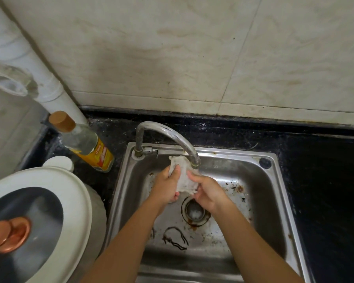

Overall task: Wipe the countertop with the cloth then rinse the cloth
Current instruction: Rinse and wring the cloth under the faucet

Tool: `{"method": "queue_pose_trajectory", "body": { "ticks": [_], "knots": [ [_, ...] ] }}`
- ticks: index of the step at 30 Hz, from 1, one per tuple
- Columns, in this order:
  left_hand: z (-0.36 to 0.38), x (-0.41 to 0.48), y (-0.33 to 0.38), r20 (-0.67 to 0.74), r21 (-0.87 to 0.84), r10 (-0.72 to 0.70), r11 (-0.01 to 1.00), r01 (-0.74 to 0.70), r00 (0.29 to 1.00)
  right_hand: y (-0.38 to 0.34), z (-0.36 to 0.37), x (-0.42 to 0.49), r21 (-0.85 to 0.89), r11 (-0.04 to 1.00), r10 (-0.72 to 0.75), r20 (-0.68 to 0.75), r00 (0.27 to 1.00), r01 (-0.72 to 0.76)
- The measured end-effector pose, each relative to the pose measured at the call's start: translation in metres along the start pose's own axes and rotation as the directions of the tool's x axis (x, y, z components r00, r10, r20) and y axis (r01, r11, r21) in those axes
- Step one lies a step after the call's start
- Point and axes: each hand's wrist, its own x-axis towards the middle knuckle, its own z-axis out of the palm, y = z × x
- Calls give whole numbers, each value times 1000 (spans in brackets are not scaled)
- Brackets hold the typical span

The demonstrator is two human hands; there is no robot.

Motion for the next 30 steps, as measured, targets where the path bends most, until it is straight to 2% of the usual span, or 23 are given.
{"method": "queue_pose_trajectory", "body": {
  "ticks": [1,3,6,8,10,12,13,15,17,19,21,22,25,27,30],
  "knots": [
    [-1,-1,-1,-18,-10,-10,1000,10,1000,2,0,0,-18,998,-64,-54,996,63],
    [-1,-4,-4,-50,9,-11,1000,11,999,3,2,2,-192,968,-198,-179,964,163],
    [7,-12,-7,-57,13,12,1000,-11,998,2,10,4,-449,879,-306,-280,910,158],
    [13,-17,-8,-50,-1,16,1000,-16,999,-4,16,6,-431,899,-272,-406,872,80],
    [17,-22,-8,-42,-15,19,1000,-19,999,-9,14,10,-331,943,-190,-489,852,20],
    [15,-25,-7,-42,-25,20,999,-21,999,-12,11,7,-212,977,-107,-454,885,9],
    [12,-26,-6,-42,-18,23,1000,-24,999,-12,8,4,-168,986,-75,-379,922,11],
    [4,-27,-6,-28,18,38,999,-37,999,-10,1,-2,-187,982,-50,-178,983,16],
    [0,-28,-8,-8,31,49,998,-48,999,-5,0,-6,-242,968,-75,-32,997,65],
    [-1,-30,-12,-26,42,46,998,-45,999,1,5,-2,-348,926,-187,-87,979,146],
    [-1,-31,-17,-67,64,43,997,-39,997,3,13,3,-534,825,-306,-147,940,185],
    [0,-31,-20,-85,81,45,996,-38,995,1,17,3,-597,785,-334,-182,925,166],
    [2,-31,-25,-96,136,82,988,-69,992,-6,16,5,-652,753,-363,-290,886,95],
    [3,-25,-27,-102,113,91,990,-80,991,-8,9,2,-642,760,-341,-259,904,103],
    [1,-7,-28,-113,51,71,997,-65,991,-7,-3,-2,-570,803,-294,-124,948,175]
  ]
}}
